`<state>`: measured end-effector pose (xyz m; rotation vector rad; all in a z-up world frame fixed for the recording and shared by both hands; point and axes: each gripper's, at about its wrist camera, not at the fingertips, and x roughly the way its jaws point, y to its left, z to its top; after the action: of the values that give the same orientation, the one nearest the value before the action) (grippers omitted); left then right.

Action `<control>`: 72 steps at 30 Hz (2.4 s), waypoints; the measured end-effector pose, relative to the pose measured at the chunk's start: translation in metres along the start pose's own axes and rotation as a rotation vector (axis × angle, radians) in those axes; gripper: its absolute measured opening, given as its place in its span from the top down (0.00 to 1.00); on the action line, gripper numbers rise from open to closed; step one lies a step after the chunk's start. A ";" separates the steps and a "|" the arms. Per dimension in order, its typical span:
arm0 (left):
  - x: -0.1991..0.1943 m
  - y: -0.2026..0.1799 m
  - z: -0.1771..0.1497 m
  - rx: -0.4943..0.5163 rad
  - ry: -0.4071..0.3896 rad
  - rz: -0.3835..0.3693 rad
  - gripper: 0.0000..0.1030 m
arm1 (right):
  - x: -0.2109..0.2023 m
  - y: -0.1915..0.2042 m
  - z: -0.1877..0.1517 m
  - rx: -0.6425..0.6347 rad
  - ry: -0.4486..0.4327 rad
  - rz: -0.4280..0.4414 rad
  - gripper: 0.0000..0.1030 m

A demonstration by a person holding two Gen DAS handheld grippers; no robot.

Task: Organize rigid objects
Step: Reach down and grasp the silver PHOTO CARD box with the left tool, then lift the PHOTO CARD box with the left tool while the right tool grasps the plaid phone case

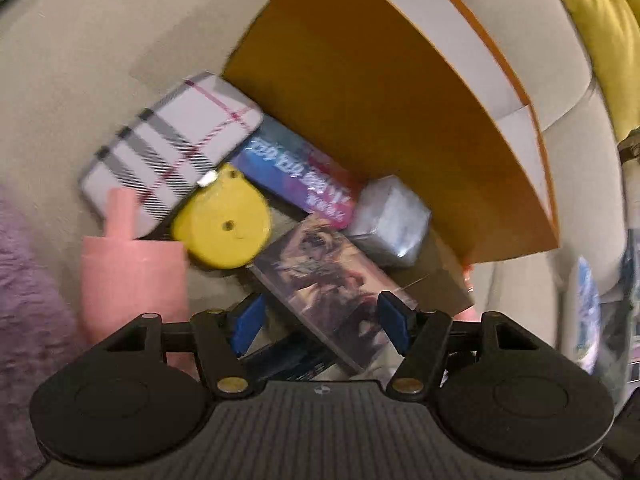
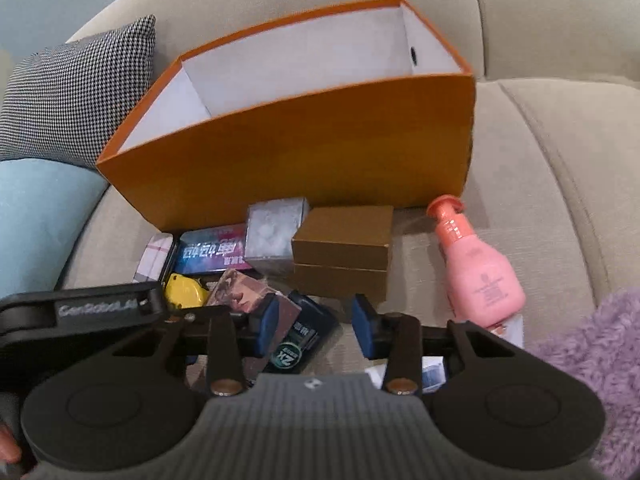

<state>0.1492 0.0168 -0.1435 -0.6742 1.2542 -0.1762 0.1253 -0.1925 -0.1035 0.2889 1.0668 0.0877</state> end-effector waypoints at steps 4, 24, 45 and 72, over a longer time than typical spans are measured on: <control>0.008 -0.002 -0.001 -0.014 -0.007 -0.001 0.22 | 0.006 0.002 0.000 -0.016 0.015 -0.020 0.67; -0.024 -0.008 -0.004 0.018 -0.073 -0.080 0.77 | 0.002 0.018 -0.002 -0.107 0.030 -0.022 0.83; 0.026 0.033 -0.006 -0.334 0.055 -0.178 0.43 | 0.002 0.017 -0.002 -0.119 0.015 -0.037 0.79; 0.001 -0.016 0.003 0.178 -0.102 0.073 0.76 | 0.016 0.024 -0.011 -0.149 0.086 0.008 0.79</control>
<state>0.1564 0.0050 -0.1349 -0.4775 1.1483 -0.1887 0.1250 -0.1637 -0.1148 0.1561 1.1380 0.1877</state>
